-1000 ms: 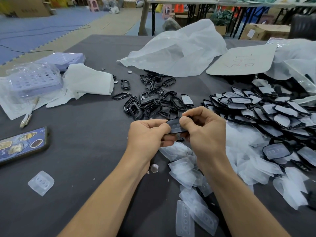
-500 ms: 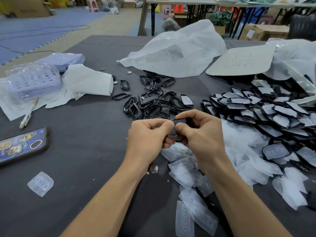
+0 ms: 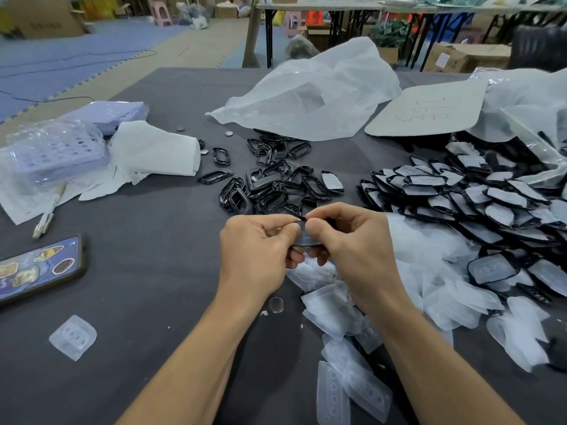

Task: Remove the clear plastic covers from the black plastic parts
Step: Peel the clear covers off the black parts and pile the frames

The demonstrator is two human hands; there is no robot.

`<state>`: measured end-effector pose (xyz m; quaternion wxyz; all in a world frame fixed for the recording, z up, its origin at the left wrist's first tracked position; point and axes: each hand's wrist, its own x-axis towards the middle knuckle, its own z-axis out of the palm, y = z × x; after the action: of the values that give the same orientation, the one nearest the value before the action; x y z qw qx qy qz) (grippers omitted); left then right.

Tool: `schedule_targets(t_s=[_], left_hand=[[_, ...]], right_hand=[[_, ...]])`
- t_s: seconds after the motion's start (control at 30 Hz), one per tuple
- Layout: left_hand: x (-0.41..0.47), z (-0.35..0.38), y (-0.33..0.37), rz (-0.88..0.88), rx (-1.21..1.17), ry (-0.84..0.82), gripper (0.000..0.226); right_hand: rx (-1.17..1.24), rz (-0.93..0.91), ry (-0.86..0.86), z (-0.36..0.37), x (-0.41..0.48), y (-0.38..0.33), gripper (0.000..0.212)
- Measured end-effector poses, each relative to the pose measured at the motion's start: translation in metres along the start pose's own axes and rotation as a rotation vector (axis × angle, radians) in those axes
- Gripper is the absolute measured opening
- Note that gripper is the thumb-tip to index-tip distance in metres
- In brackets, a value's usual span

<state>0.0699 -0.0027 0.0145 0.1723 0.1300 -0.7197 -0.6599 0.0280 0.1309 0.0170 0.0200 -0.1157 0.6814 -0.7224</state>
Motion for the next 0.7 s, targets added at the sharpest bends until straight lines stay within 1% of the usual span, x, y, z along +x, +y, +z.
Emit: schedule_targets(t_s=[0.1,0.3,0.37,0.47,0.57,0.63,0.7], left_hand=[[0.000,0.000,-0.002,0.035,0.035,0.010,0.037],[0.000,0.000,-0.003,0.052,0.142,-0.018,0.018],[0.001,0.000,-0.003,0.023,0.119,-0.041,0.016],[0.005,0.000,-0.003,-0.050,0.028,-0.075,0.021],[0.005,0.001,-0.003,-0.080,-0.008,-0.047,0.022],[0.006,0.001,-0.002,-0.090,-0.035,-0.007,0.023],[0.007,-0.001,-0.002,-0.110,-0.073,0.020,0.025]], right_hand=[[0.004,0.027,0.010,-0.001,0.002,0.002,0.024],[0.013,0.058,0.027,-0.005,0.004,0.003,0.029],[0.010,0.052,0.032,-0.006,0.005,0.002,0.030],[0.001,0.055,0.025,-0.008,0.005,0.002,0.031],[0.006,0.083,0.000,-0.009,0.004,0.000,0.032],[-0.081,0.048,-0.010,-0.009,0.003,-0.003,0.031],[-0.350,-0.072,-0.030,-0.013,0.001,-0.004,0.033]])
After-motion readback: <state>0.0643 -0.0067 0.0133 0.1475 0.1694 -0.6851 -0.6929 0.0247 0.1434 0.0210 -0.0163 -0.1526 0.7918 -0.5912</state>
